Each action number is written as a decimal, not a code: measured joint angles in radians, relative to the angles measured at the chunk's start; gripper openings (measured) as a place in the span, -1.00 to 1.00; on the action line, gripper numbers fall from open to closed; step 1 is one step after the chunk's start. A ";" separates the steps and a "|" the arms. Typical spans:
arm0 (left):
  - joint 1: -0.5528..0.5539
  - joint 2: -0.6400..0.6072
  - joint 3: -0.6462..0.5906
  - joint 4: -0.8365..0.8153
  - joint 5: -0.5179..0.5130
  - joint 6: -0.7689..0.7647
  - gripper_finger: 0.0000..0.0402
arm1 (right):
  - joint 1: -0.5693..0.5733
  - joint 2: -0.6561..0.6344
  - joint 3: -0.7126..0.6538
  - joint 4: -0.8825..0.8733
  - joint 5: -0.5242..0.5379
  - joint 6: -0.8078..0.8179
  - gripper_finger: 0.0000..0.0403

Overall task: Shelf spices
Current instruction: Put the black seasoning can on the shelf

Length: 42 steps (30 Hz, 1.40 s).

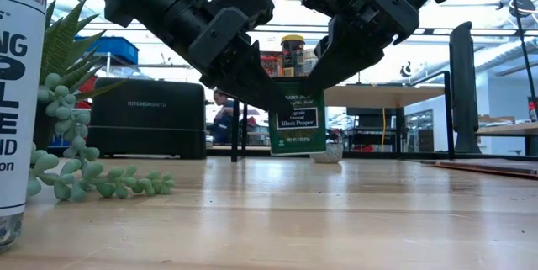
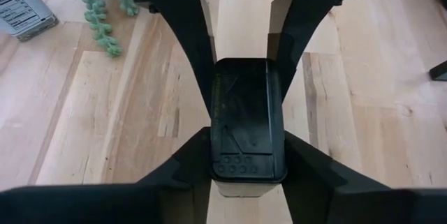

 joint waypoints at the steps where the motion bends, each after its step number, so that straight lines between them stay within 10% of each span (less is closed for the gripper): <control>1: 0.000 0.000 0.000 -0.002 0.003 0.000 -0.33 | 0.000 0.000 0.000 0.000 -0.001 0.002 -0.39; 42: -0.028 -0.082 -0.001 -0.058 -0.015 0.019 -0.10 | 0.025 -0.142 -0.001 -0.090 0.019 0.014 -0.38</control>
